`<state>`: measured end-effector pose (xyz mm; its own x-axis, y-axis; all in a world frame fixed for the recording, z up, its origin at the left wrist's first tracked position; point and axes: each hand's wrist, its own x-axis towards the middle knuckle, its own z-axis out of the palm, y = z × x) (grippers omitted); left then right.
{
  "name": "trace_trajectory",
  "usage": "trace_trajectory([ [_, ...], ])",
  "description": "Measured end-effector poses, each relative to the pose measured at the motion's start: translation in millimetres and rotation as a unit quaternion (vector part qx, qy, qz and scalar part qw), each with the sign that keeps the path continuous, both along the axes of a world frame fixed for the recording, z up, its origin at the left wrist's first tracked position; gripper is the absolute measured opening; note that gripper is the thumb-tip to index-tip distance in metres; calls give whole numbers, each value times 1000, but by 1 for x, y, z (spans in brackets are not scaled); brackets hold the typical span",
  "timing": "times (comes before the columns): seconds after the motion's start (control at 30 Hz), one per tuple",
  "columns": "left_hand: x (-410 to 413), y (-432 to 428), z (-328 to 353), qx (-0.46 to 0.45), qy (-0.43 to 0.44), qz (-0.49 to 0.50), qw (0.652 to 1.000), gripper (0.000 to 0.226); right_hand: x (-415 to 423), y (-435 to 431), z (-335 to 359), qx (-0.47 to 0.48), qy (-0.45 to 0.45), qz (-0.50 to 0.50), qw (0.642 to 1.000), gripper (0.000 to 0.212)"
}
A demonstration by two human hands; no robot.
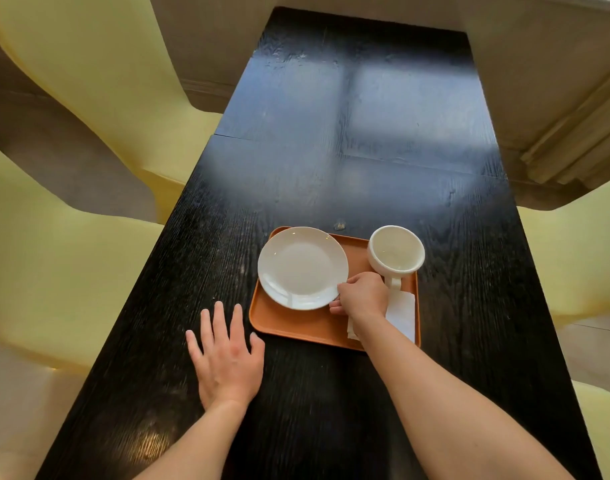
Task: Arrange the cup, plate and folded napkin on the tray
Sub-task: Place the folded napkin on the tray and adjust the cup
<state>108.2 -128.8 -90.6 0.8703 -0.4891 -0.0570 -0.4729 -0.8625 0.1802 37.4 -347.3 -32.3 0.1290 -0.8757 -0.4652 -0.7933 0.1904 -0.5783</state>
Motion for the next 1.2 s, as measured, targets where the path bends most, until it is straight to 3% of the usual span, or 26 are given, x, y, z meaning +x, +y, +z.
trace_trajectory([
  [0.67, 2, -1, -4, -33, 4, -1, 999, 65, 1, 4, -6, 16, -35, -18, 999, 24],
  [0.83, 1, -1, -1, -34, 9, 0, 999, 66, 1, 4, -6, 13, -48, -18, 999, 5],
  [1.2, 1, -1, 0, -33, 11, -1, 999, 67, 3, 3, -8, 21, -47, -10, 999, 8],
])
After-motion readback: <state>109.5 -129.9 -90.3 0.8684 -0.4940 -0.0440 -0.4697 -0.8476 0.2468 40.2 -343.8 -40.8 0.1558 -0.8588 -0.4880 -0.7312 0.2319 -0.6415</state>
